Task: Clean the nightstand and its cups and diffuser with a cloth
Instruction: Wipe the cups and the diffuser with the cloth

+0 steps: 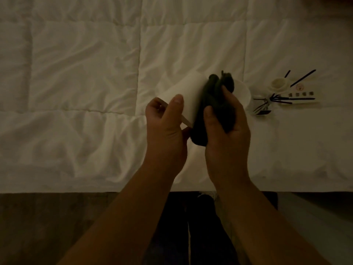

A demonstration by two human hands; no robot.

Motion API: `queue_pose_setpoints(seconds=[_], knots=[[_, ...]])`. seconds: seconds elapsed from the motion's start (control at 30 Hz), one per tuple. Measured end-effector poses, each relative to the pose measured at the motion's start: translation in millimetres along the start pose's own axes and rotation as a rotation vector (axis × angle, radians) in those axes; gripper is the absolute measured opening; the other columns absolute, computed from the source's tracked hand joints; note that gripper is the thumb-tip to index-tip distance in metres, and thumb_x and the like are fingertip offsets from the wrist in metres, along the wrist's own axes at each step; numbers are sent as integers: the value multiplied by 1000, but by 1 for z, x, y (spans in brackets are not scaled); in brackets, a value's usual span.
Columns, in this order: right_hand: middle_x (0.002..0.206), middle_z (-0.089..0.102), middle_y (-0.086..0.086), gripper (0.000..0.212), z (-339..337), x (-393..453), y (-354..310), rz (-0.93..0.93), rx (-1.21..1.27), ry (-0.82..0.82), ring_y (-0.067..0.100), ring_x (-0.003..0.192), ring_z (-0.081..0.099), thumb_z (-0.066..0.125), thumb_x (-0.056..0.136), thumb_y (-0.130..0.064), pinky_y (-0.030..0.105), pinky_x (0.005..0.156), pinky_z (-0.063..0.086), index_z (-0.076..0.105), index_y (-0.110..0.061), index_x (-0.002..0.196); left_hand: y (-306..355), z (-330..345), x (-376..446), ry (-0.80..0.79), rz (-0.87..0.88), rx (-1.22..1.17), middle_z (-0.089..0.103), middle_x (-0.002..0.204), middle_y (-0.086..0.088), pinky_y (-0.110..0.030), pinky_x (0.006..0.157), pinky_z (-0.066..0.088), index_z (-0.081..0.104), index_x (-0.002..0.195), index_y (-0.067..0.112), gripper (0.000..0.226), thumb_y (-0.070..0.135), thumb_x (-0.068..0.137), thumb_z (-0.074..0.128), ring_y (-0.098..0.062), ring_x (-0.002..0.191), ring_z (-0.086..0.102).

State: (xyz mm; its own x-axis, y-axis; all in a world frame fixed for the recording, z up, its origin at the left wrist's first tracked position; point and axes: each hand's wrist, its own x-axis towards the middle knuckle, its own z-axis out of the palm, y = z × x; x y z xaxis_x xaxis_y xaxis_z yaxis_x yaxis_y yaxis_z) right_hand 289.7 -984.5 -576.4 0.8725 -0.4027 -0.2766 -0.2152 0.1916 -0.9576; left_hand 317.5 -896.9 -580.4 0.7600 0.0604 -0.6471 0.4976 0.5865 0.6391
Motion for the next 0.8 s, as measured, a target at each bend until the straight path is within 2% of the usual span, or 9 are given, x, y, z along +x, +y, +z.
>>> queue_pose_setpoints(seconds=[0.1,0.17,0.23,0.3,0.43,0.47,0.57,0.7,0.8], knots=[[146,42,11,40,-3,11,-3,-352,-415,-140,23,135,43,64,89,-23,44,105,44,55,-18,127,-3,-7,-2,-96,-53,52,68,104,-7,-40,69,55,54,113,15,30,22,86,64,-30,98,68],[140,47,12,39,-2,24,-7,-462,-553,-192,26,131,46,66,86,-27,45,104,44,62,-12,121,-3,-13,-5,-166,-81,76,67,106,-9,-41,69,55,56,114,14,31,21,85,64,-31,96,67],[127,57,2,37,0,36,-15,-394,-491,-206,13,120,54,66,84,-30,34,100,47,63,-14,117,2,-22,-5,-200,-59,110,62,116,-13,-41,71,55,56,115,16,40,24,78,68,-33,101,64],[112,66,-11,29,0,44,-21,-199,-284,-220,5,108,61,67,85,-28,26,93,51,63,-19,113,10,-30,-4,-239,-8,148,58,118,-11,-38,70,55,55,113,19,47,26,69,69,-32,103,62],[107,72,-5,18,1,41,-19,175,134,-135,19,106,66,67,81,-37,48,91,55,69,-36,99,12,-33,-9,-279,19,24,59,121,-7,-42,72,56,52,114,22,57,25,63,77,-30,107,63],[106,72,-7,19,1,35,-17,174,118,-102,18,106,66,68,79,-40,48,90,55,69,-40,98,11,-31,-9,-262,19,-19,58,124,-8,-44,75,56,51,117,21,61,26,63,79,-30,108,63],[109,68,-20,29,-1,12,-13,-28,-48,-94,9,109,63,67,82,-38,34,89,55,62,-40,111,10,-25,-9,-211,36,-65,53,131,-16,-48,79,56,47,127,16,80,34,59,86,-34,113,60],[113,62,-23,34,-9,19,-14,-241,-242,-153,7,113,59,65,86,-29,31,92,53,57,-28,119,5,-24,-9,-182,1,12,57,123,-9,-44,73,55,54,114,23,45,26,73,72,-33,106,63],[113,66,-15,29,-6,41,-26,-117,-104,-280,12,113,61,66,81,-30,36,93,53,64,-32,111,11,-29,-6,-287,-30,43,58,121,-8,-39,70,55,57,111,26,41,24,72,70,-32,103,63]])
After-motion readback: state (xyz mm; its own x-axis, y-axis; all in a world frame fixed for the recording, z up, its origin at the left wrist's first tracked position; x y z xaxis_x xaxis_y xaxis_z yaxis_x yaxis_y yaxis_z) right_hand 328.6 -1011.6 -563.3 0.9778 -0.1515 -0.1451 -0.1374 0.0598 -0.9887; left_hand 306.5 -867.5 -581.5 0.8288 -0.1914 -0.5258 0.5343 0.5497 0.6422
